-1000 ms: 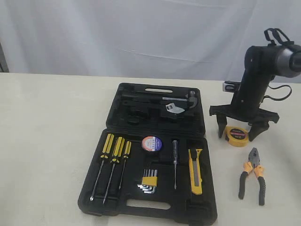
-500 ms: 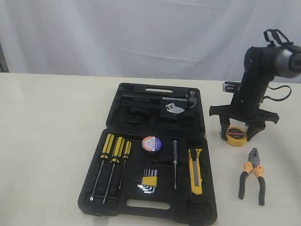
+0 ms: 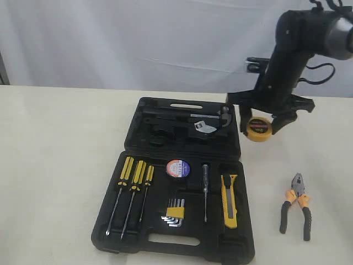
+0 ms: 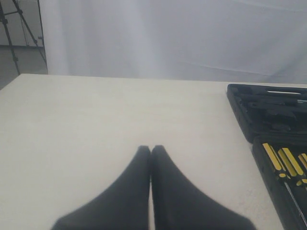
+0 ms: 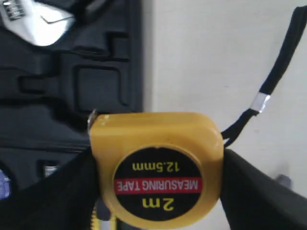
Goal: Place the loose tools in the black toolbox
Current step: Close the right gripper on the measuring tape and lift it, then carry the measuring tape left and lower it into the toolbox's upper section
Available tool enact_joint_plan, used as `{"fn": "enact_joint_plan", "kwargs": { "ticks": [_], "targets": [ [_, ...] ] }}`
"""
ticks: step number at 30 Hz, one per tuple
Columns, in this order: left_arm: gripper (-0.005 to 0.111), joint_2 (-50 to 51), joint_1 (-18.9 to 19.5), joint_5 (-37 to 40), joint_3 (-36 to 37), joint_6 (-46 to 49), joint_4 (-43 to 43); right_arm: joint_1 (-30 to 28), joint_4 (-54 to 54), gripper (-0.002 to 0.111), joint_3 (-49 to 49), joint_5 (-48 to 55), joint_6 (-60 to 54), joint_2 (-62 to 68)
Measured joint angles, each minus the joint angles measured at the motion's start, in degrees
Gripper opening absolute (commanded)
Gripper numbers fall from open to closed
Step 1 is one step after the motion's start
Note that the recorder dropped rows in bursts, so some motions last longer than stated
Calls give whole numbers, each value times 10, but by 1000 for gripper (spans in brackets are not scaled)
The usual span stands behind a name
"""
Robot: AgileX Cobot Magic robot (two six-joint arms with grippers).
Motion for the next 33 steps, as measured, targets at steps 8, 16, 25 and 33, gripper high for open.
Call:
{"fn": "enact_joint_plan", "kwargs": {
  "ticks": [8, 16, 25, 33],
  "targets": [
    [0, 0, 0, 0, 0, 0, 0, 70, 5, 12, 0, -55, 49, 11],
    [0, 0, 0, 0, 0, 0, 0, 76, 5, 12, 0, -72, 69, 58],
    [0, 0, 0, 0, 0, 0, 0, 76, 5, 12, 0, -82, 70, 66],
    [0, 0, 0, 0, 0, 0, 0, 76, -27, 12, 0, -119, 91, 69]
  ]
}}
